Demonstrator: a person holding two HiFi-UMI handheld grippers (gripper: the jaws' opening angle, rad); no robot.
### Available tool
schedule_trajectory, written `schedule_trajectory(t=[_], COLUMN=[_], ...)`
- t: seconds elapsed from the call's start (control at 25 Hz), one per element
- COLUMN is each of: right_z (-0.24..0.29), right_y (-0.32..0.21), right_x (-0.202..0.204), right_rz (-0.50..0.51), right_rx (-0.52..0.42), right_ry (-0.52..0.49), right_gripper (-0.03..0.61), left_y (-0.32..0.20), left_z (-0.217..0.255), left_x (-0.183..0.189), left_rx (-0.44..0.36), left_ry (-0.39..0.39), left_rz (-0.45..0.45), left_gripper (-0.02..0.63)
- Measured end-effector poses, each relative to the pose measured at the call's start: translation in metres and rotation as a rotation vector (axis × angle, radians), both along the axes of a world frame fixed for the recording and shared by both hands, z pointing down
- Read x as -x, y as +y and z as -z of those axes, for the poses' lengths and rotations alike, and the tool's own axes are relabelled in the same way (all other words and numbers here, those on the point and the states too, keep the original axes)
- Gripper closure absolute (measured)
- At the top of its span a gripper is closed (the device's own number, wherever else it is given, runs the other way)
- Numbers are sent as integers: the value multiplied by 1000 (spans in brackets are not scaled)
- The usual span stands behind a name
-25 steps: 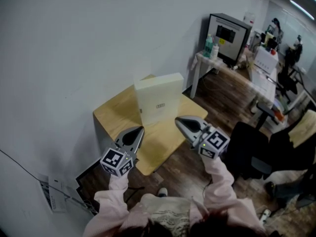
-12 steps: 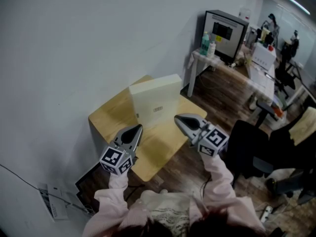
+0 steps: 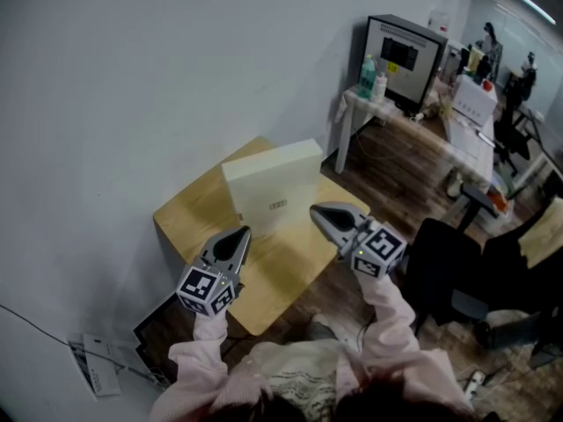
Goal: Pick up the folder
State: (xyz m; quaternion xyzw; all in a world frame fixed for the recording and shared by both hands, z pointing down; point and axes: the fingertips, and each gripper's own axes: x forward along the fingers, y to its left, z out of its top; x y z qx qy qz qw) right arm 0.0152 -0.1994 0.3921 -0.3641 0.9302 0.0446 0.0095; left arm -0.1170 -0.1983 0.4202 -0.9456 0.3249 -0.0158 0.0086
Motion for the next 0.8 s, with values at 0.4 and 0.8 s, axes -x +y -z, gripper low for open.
schedule_trajectory(t=[0.4, 0.8], right_z=[-23, -43], right_y=[-50, -81], right_x=[-22, -44], right_rz=[69, 93], right_rx=[60, 112], right_ry=[32, 71], right_gripper=[572, 572], left_y=[-34, -56], left_z=[-21, -42], left_x=[-8, 2], left_rx=[41, 86], left_ry=[-20, -50], left_rz=[89, 205], left_gripper=[617, 617])
